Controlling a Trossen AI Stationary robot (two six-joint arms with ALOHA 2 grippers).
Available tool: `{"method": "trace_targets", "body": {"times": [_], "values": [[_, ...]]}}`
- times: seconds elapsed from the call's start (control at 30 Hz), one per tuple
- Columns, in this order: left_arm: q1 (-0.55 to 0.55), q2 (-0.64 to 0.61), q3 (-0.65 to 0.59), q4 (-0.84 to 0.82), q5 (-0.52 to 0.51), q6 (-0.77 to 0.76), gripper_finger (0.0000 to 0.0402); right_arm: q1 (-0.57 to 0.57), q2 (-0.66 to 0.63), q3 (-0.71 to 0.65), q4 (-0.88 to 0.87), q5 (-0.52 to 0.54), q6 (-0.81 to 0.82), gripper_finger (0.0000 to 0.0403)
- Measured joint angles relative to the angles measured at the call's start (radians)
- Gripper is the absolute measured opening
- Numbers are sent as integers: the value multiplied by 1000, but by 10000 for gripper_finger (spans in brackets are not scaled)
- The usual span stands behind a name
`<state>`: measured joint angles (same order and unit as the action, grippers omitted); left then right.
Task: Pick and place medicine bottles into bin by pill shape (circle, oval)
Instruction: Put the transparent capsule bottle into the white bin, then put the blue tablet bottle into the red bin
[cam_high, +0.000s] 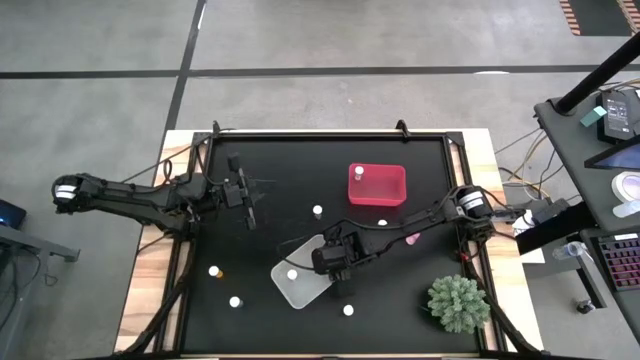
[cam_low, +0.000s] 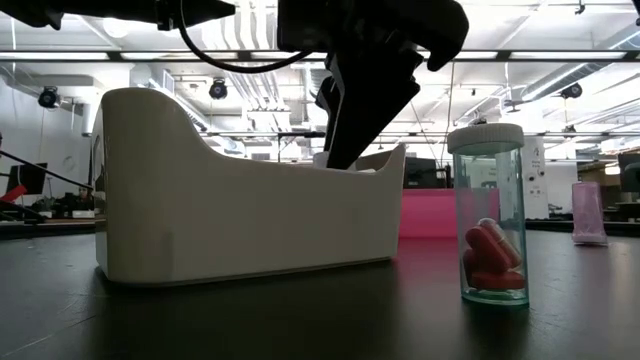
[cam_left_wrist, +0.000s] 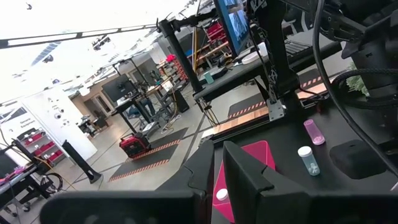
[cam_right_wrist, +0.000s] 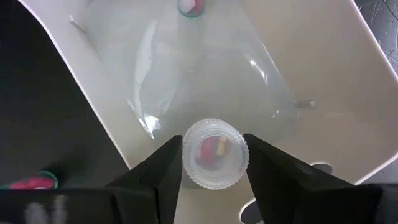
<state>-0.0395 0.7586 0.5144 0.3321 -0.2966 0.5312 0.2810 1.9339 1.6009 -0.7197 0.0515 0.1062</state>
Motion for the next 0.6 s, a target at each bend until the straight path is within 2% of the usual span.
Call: {"method": "trace_targets", "body": {"times": [0.27, 0.6], "values": [[0, 0, 0, 0, 0, 0, 17, 0, 0, 0, 0, 0, 5, 199], [0, 0, 0, 0, 0, 0, 17, 0, 0, 47, -42, 0, -19, 203]]}}
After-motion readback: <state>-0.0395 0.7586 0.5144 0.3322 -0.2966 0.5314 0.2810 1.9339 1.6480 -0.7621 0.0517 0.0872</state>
